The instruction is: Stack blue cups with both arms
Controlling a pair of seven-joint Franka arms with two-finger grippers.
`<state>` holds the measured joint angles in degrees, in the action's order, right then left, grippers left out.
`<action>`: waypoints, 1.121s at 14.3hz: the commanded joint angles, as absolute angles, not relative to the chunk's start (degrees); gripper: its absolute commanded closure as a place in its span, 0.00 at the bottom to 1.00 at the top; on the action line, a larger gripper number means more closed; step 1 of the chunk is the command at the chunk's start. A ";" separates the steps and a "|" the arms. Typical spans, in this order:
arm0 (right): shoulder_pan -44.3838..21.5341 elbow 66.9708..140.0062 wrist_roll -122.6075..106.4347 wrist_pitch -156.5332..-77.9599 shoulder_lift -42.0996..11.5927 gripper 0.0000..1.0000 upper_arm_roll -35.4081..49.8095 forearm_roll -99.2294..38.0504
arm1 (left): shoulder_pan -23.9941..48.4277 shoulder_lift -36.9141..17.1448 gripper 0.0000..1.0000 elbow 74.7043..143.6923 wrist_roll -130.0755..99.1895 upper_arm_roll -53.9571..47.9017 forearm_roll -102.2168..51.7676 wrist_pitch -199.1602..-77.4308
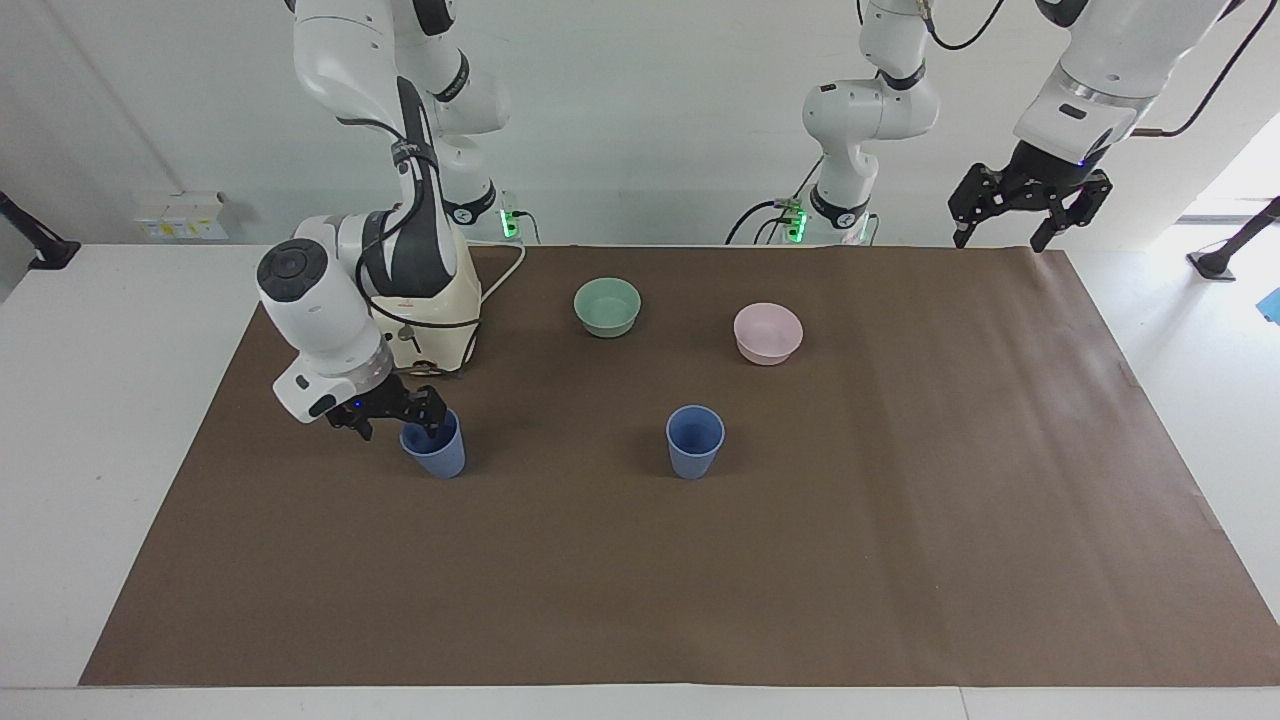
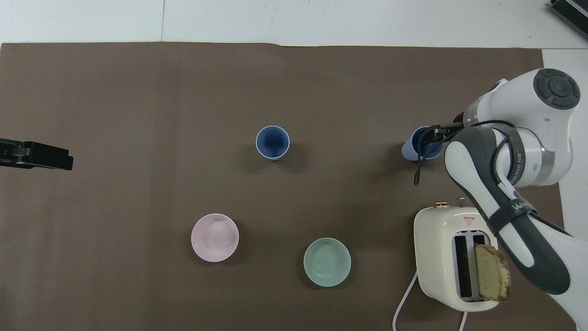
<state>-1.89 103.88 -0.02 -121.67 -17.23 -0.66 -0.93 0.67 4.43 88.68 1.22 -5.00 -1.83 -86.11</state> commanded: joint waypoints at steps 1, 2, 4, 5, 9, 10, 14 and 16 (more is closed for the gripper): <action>-1.67 105.03 0.70 -122.96 -16.88 0.40 -0.53 -1.32 | -0.18 4.57 0.00 87.10 2.11 -5.10 -2.90 -84.46; -1.67 105.03 0.79 -122.87 -16.88 0.63 -0.53 -1.32 | -0.18 4.57 0.00 87.10 2.11 -5.18 -2.81 -84.46; -1.67 105.03 0.79 -122.61 -16.88 0.83 -0.53 -1.32 | -0.18 5.01 0.00 87.10 2.20 -5.36 -2.64 -84.20; -1.67 104.94 0.79 -122.61 -16.88 0.97 -0.53 -1.32 | -0.18 5.01 0.00 87.10 2.20 -5.45 -2.46 -84.11; -3.94 103.54 1.14 -120.68 -16.96 1.00 -0.44 -1.49 | -0.18 5.36 0.00 87.36 2.20 -5.36 -2.46 -84.02; -4.30 101.97 2.27 -119.02 -16.96 1.00 -0.44 -1.49 | -0.18 5.71 0.00 87.80 2.20 -5.36 -2.46 -83.59; -8.95 94.41 13.85 -112.51 -16.96 1.00 0.00 -1.67 | -0.44 6.15 0.00 88.68 2.29 -5.36 -2.37 -83.14; -12.11 90.90 20.10 -110.75 -16.96 1.00 0.00 -1.84 | -0.44 6.15 0.00 88.68 2.37 -5.36 -2.37 -83.14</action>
<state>-9.89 94.85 14.68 -113.31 -16.67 -0.08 -1.26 0.51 5.12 87.86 1.25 -5.01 -1.93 -83.75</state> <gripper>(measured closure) 0.952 0.000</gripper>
